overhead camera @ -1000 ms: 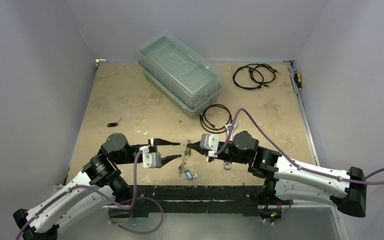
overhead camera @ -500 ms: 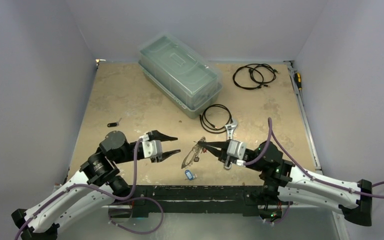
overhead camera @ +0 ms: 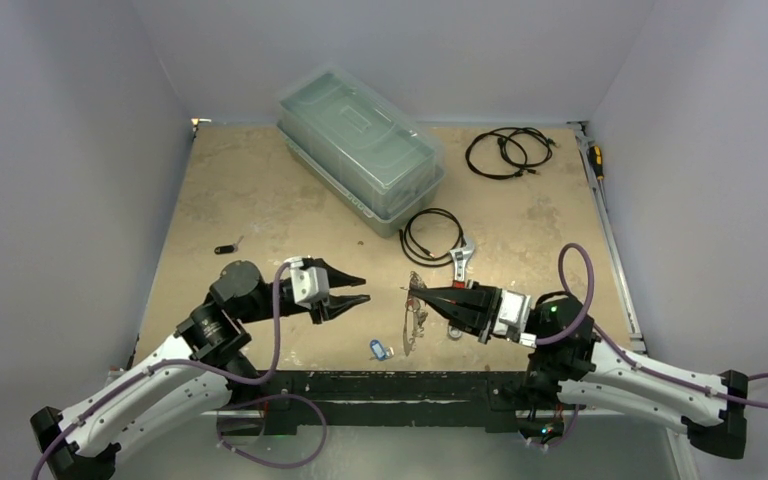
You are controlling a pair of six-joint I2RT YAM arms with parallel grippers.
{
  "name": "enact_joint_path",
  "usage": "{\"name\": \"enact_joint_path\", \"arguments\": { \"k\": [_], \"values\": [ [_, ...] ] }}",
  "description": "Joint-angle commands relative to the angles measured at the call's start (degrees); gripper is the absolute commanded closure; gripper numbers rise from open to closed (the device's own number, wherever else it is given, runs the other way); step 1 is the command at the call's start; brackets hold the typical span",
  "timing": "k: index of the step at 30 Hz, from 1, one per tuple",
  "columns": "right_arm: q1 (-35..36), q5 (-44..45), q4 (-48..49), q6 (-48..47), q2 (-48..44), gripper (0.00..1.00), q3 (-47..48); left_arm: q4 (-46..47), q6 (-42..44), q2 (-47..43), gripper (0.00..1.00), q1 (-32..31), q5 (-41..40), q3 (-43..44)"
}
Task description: Put the keys on the keyring
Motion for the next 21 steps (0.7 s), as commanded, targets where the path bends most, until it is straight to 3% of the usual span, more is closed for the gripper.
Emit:
{"name": "enact_joint_path", "arguments": {
  "k": [1, 12, 21],
  "values": [
    [0.2, -5.9, 9.6, 5.0, 0.3, 1.00, -0.9, 9.1, 5.1, 0.7, 0.68, 0.0, 7.5, 2.6],
    [0.2, -11.3, 19.7, 10.7, 5.3, 1.00, -1.4, 24.7, 0.4, 2.2, 0.67, -0.1, 13.2, -0.8],
    [0.2, -12.6, 25.3, 12.6, 10.5, 1.00, -1.0, 30.2, -3.5, 1.3, 0.70, -0.1, 15.1, -3.2]
  ]
}}
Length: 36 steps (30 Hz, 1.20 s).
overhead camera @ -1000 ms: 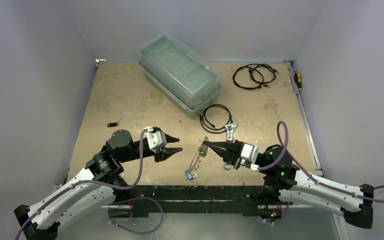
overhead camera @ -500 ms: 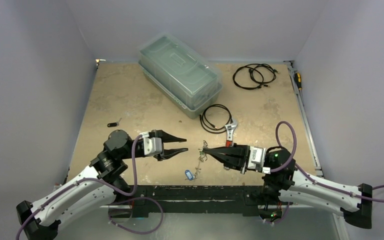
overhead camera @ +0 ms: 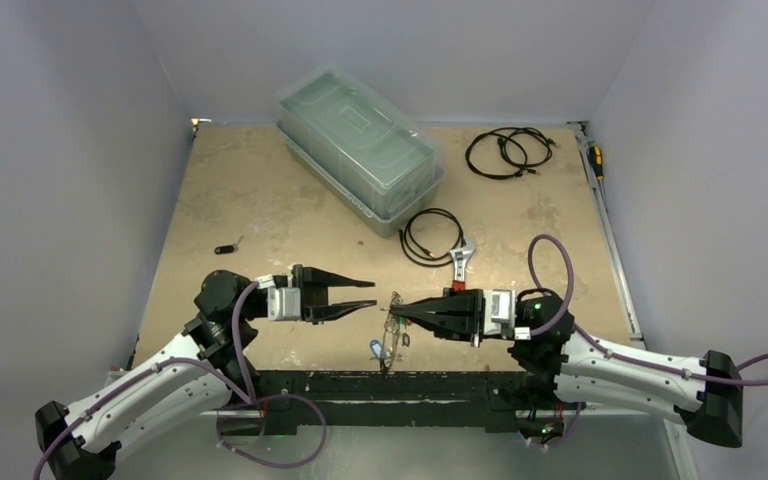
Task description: Put the keys on the keyring
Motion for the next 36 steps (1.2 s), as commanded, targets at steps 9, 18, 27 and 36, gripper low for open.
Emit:
{"name": "enact_joint_path", "arguments": {
  "k": [9, 18, 27, 36],
  "values": [
    [0.1, -1.1, 9.0, 1.6, 3.7, 1.00, 1.5, 5.8, -2.9, 0.0, 0.70, 0.0, 3.9, -1.1],
    [0.1, -0.7, 9.9, 1.4, 5.1, 1.00, 1.7, 6.4, -5.3, 0.7, 0.71, -0.1, 6.4, -1.1],
    [0.1, 0.3, 10.0, 0.8, 5.7, 1.00, 1.6, 6.5, -5.9, 1.3, 0.70, 0.0, 6.9, -0.9],
    [0.1, 0.5, 10.4, 0.5, 7.3, 1.00, 1.7, 7.5, -7.2, 1.8, 0.71, 0.0, 6.9, -1.0]
  ]
}}
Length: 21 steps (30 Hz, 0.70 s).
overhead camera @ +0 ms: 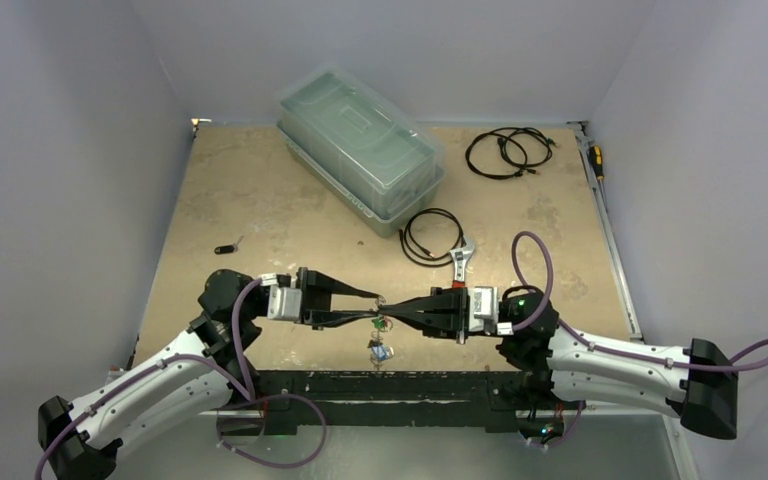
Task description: Put the keys on the keyring
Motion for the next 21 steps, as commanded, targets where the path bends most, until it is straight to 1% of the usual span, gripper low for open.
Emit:
{"name": "enact_joint_path", "arguments": {
  "k": [1, 3, 5, 6, 8, 10, 12, 13, 15, 16, 19, 21],
  "values": [
    [0.1, 1.5, 4.2, -0.5, 0.2, 1.00, 1.7, 3.0, -1.5, 0.2, 0.71, -0.1, 1.0, 0.0],
    [0.1, 1.4, 4.1, -0.5, 0.3, 1.00, 1.7, 3.0, -1.6, 0.3, 0.72, -0.1, 0.9, 0.0],
    [0.1, 1.2, 4.2, -0.5, 0.3, 1.00, 1.8, 2.6, -1.5, 0.5, 0.78, -0.1, 0.8, 0.1],
    [0.1, 1.1, 4.2, -0.5, 0.3, 1.00, 1.8, 2.5, -1.5, 0.6, 0.82, 0.0, 0.8, 0.2],
    [0.1, 0.9, 4.1, -0.4, 0.4, 1.00, 1.9, 2.2, -1.3, 0.8, 1.00, 0.0, 0.6, 0.3],
    [0.1, 0.5, 3.8, -0.1, 0.5, 1.00, 1.9, 0.5, -0.5, 0.8, 1.00, -0.1, -0.1, 0.8],
    [0.1, -0.2, 2.1, 0.1, 0.6, 1.00, 2.5, -3.3, 1.7, 0.6, 1.00, -0.1, -1.6, 1.9],
    [0.1, -0.2, 0.3, 0.3, 0.6, 1.00, 3.2, -7.4, 4.2, 0.6, 1.00, 0.0, -3.4, 3.2],
    [0.1, 1.4, -6.9, 0.4, 0.3, 1.00, 5.8, -15.4, 9.7, 0.7, 1.00, 0.0, -4.9, 6.0],
    [0.1, 2.6, -11.3, -0.1, 0.0, 0.92, 7.6, -18.8, 11.8, 0.9, 1.00, -0.1, -5.6, 7.3],
    [0.1, 7.5, -24.7, -3.6, -1.5, 0.62, 12.4, -27.2, 17.0, 1.3, 1.00, -0.1, -7.9, 10.4],
    [0.1, 10.1, -32.2, -5.1, -2.6, 0.50, 15.5, -31.6, 19.3, 1.4, 1.00, -0.1, -9.9, 11.8]
  ]
}}
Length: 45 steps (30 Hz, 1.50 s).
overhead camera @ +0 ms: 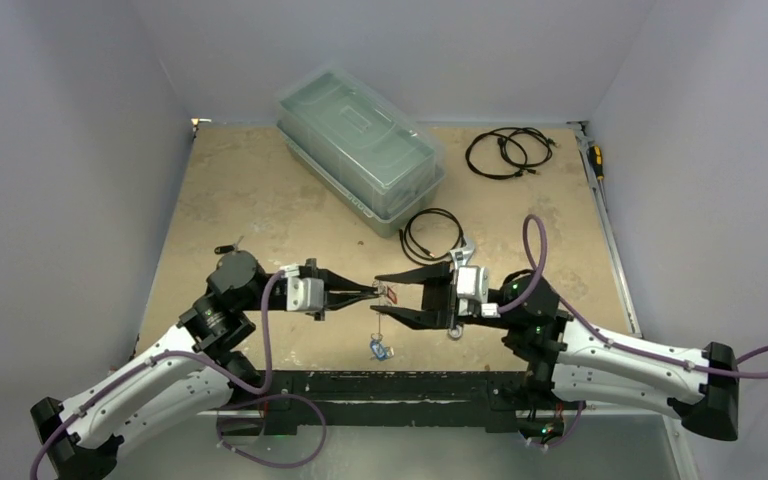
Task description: Put the keys on the keyring
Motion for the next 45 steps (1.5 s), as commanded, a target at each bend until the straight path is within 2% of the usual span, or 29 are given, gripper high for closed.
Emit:
{"name": "enact_joint_path", "arguments": {
  "k": [1, 3, 7, 14, 17, 21, 30, 33, 45],
  "values": [
    [0.2, 7.8, -20.1, -4.0, -2.9, 0.47, 8.8, -14.2, 9.6, 0.5, 1.00, 0.0, -6.2, 5.1],
    [0.2, 12.4, -29.2, -6.3, -2.7, 0.44, 12.0, -16.9, 11.4, 0.9, 1.00, 0.0, -7.8, 6.2],
    [0.2, 14.5, -41.4, -9.1, 1.4, 0.41, 19.2, -20.9, 14.1, 2.3, 1.00, 0.0, -10.1, 8.4],
    [0.2, 13.5, -53.4, -12.9, 10.8, 0.50, 27.9, -25.7, 15.5, 2.7, 1.00, 0.0, -13.2, 10.9],
    [0.2, 12.6, -53.3, -13.2, 11.2, 0.53, 27.5, -26.8, 15.5, 2.3, 1.00, 0.0, -14.2, 10.9],
    [0.2, 12.8, -53.0, -13.2, 11.1, 0.62, 27.2, -28.0, 15.4, 2.6, 1.00, 0.0, -14.3, 11.2],
    [0.2, 13.7, -52.3, -13.4, 13.1, 0.67, 26.9, -27.8, 15.1, 3.3, 1.00, 0.0, -13.1, 11.4],
    [0.2, 14.1, -52.0, -13.4, 14.1, 0.72, 26.7, -27.5, 14.7, 3.6, 1.00, 0.0, -12.7, 11.4],
    [0.2, 14.3, -50.9, -13.5, 15.9, 0.74, 25.8, -27.2, 14.5, 4.2, 1.00, 0.0, -11.7, 11.6]
  ]
}}
